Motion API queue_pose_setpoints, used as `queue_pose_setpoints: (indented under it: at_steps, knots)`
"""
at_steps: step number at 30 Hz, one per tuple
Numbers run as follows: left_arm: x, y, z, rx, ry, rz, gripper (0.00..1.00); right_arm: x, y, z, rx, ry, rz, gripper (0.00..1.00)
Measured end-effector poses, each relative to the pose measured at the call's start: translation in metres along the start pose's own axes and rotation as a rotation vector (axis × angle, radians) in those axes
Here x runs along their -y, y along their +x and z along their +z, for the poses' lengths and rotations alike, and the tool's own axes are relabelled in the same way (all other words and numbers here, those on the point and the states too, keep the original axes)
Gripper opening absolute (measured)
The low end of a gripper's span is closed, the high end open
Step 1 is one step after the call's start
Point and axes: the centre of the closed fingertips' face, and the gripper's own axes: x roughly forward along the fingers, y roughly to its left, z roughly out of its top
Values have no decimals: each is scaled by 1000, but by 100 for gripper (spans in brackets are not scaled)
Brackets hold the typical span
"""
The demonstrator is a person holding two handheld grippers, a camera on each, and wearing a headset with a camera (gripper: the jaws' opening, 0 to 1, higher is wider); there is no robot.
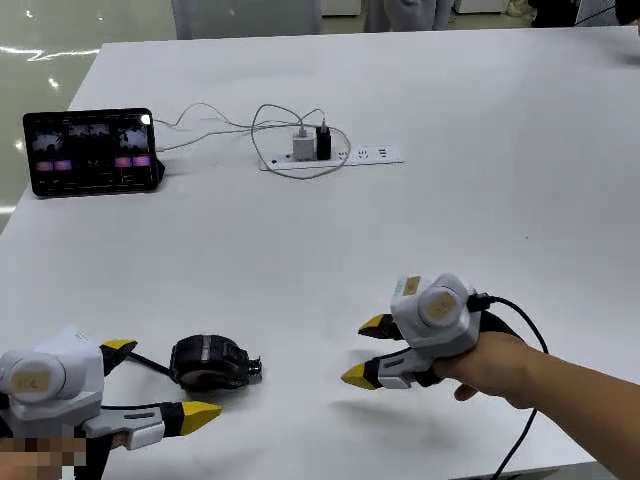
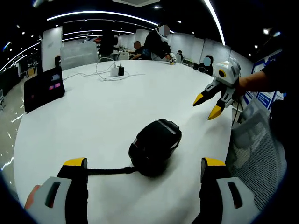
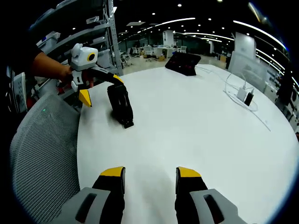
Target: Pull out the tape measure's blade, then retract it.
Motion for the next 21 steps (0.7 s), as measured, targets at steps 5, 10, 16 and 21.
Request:
queue_pose_setpoints:
  at_steps: [5, 10, 16, 21]
  knots:
    - [-5, -8, -2, -10, -24, -14, 99, 1, -14, -20, -12, -16, -26, 46]
    - [-6, -14, -6, -13, -31, -29, 99, 2, -29, -35, -2, 11, -49, 51]
    - [-9, -22, -15, -40, -8, -35, 99, 9, -49, -43, 38, 45, -82, 59]
    - [-12, -26, -17, -51, 13, -33, 99, 16, -62, -53, 38, 50, -103, 66]
